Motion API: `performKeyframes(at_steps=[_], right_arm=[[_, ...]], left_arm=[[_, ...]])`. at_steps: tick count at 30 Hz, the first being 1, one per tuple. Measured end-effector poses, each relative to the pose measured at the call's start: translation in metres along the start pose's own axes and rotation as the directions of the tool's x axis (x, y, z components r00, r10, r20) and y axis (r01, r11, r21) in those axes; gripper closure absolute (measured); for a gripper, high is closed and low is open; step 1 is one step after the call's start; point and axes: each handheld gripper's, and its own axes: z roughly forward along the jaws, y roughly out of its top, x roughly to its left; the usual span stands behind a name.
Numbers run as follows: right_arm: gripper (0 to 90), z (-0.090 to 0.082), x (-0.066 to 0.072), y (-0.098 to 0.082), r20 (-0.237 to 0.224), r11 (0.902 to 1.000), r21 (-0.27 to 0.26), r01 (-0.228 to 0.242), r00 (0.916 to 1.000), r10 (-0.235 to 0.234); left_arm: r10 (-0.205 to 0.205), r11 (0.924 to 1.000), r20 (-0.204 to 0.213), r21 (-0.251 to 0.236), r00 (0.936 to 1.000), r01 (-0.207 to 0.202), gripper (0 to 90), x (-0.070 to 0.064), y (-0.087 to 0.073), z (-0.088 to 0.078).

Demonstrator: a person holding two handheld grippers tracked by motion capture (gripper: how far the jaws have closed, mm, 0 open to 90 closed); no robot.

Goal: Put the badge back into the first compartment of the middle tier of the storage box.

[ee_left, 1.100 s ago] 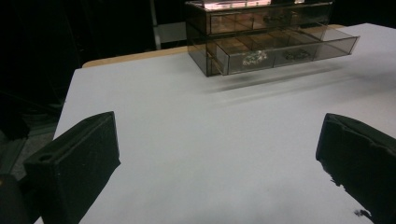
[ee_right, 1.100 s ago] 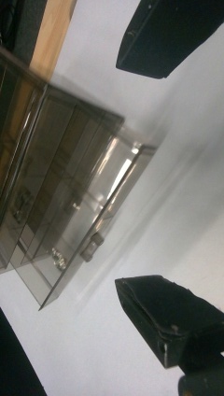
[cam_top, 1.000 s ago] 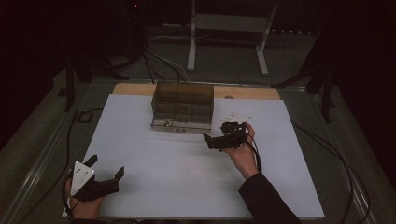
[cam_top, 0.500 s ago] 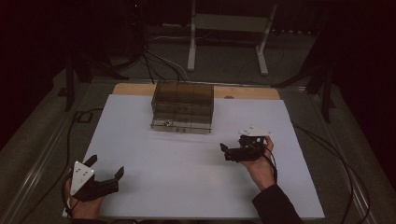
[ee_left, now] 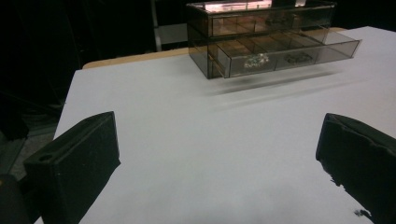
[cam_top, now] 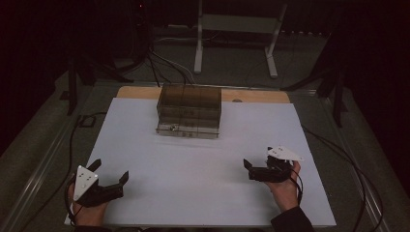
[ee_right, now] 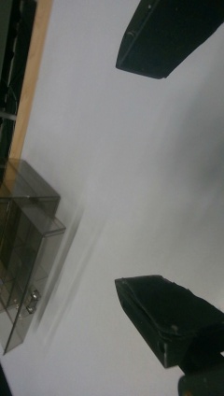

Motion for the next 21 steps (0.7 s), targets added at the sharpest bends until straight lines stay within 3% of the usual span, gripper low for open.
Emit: performKeyframes(at_steps=[13,21], right_arm=[[0.0,-0.016,-0.003,-0.029,0.019,0.9943,-0.105,-0.021,0.9996,0.023],[0.0,-0.026,-0.006,-0.038,0.029,0.9879,-0.149,-0.041,0.9985,0.046]], left_arm=[[-0.001,0.9999,0.003,-0.013,1.0,0.001,0.3,0.001,0.002,0.004],[-0.006,0.9998,0.013,-0.02,0.9999,0.006,0.3,0.0,0.003,0.005]])
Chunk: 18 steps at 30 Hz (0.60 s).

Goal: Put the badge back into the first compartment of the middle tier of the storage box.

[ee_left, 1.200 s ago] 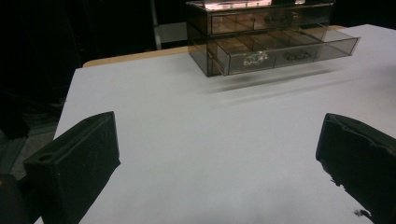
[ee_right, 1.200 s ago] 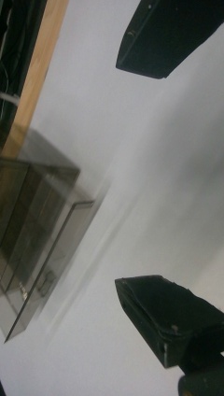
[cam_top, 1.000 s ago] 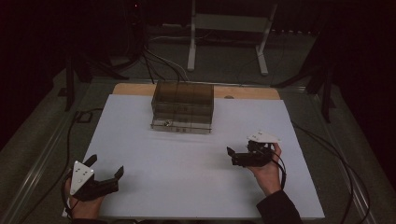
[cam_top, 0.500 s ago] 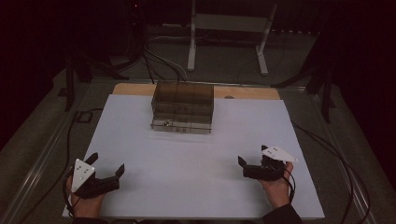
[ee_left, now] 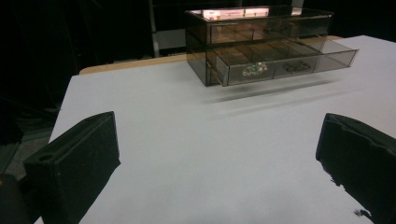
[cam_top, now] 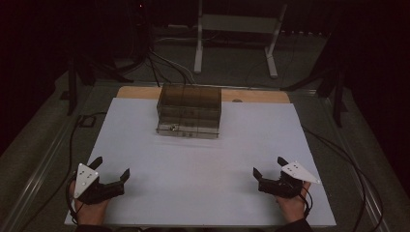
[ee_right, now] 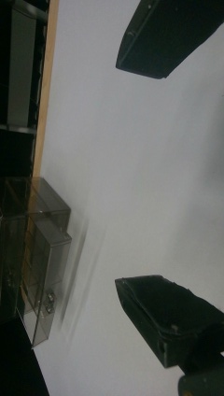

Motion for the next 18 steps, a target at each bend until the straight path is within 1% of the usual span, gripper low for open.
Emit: performKeyframes(at_steps=[4,6,8,10,15,18], right_arm=[[0.0,-0.0029,-0.0015,-0.0045,0.011,1.0,-0.004,-0.002,0.9999,0.002],[0.0,-0.0038,-0.0019,-0.0053,0.022,1.0,-0.006,0.006,0.9997,-0.006],[0.0,-0.0045,-0.0021,-0.0053,0.024,0.9999,-0.009,0.005,0.9997,-0.004],[0.0,-0.006,-0.0034,-0.0049,0.027,0.9997,-0.024,-0.004,0.9996,0.005],[0.0,-0.0036,-0.0054,-0.0067,0.028,0.9999,-0.013,-0.005,0.9996,0.005],[0.0,-0.0013,-0.0073,-0.0079,0.04,1.0,0.003,0.005,0.9992,-0.006]], left_arm=[[-0.005,1.0,0.01,-0.001,0.9999,0.005,0.4,-0.0013,-0.0002,0.0016],[-0.004,1.0,0.012,-0.002,0.9999,0.004,0.3,-0.002,-0.0002,0.0016],[-0.005,1.0,0.015,-0.002,0.9999,0.005,0.3,-0.0021,-0.0003,0.0015],[-0.007,1.0,0.02,0.0,0.9998,0.007,0.3,-0.0026,-0.0006,0.0024],[-0.008,0.9999,0.022,0.009,0.9997,0.008,0.3,-0.0034,-0.0008,0.0042],[-0.013,0.9998,0.019,0.015,0.9997,0.013,0.3,-0.0031,-0.001,0.0052]])
